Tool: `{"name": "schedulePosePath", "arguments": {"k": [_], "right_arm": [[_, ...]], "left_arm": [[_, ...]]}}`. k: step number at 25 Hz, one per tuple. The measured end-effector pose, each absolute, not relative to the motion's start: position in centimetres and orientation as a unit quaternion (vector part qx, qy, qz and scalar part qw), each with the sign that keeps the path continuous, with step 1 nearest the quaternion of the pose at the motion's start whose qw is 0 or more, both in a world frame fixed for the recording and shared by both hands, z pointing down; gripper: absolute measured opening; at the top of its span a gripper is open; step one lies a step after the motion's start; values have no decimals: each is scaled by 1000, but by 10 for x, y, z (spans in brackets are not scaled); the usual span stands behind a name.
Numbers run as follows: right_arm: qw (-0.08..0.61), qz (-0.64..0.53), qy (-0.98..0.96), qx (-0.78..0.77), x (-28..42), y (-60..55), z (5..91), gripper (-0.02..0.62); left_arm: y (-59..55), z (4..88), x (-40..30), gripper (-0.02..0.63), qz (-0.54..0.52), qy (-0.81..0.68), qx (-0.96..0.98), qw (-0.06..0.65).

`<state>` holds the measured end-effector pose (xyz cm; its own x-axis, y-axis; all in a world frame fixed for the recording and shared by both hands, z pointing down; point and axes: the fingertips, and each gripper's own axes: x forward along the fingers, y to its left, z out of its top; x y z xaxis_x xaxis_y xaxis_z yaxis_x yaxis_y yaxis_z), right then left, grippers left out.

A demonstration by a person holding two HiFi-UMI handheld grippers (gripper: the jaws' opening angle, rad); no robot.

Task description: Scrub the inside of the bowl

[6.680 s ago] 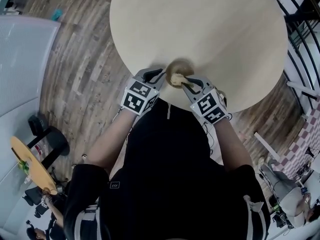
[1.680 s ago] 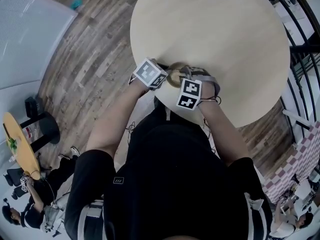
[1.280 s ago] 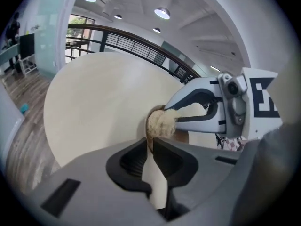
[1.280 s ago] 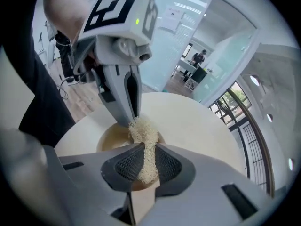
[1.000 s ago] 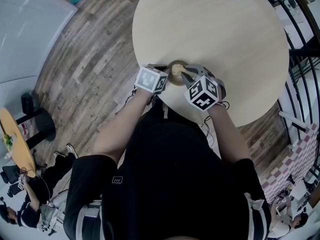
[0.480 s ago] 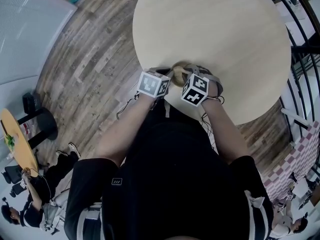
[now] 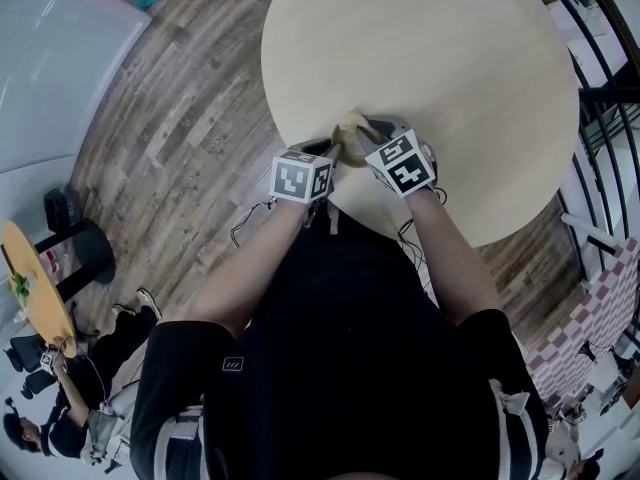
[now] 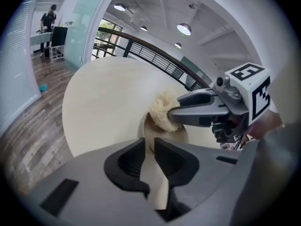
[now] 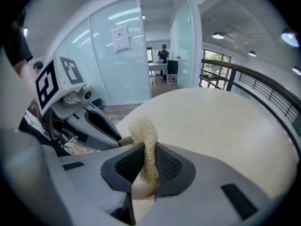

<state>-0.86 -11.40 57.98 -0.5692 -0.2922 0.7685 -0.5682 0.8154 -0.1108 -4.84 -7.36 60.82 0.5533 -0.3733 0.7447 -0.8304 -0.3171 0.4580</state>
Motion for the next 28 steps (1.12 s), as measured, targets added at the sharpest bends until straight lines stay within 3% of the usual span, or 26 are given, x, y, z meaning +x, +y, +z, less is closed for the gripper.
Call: {"name": "schedulePosePath", "arguments": {"k": [3,6,14,22,28], "right_arm": [[358,183,-879,257,-2,-119,556,72],[342,180,-884,263,7,-123,535,72],[424,115,-875,203,14,-89,545,72],[500,39,-858,115,-6,-53,579,72],[517,48,-849,94,-13,-53,598,72]], "left_arm": [[-75,608,-46,67,282,-392,773,412],[-77,605,-47,124,301,-394,779,384],[-98,594,-65,144,355,-364,799,321],[-132,589,-38,109,439,-221,852,179],[-132,592,-8,50,454,-116,870,155]]}}
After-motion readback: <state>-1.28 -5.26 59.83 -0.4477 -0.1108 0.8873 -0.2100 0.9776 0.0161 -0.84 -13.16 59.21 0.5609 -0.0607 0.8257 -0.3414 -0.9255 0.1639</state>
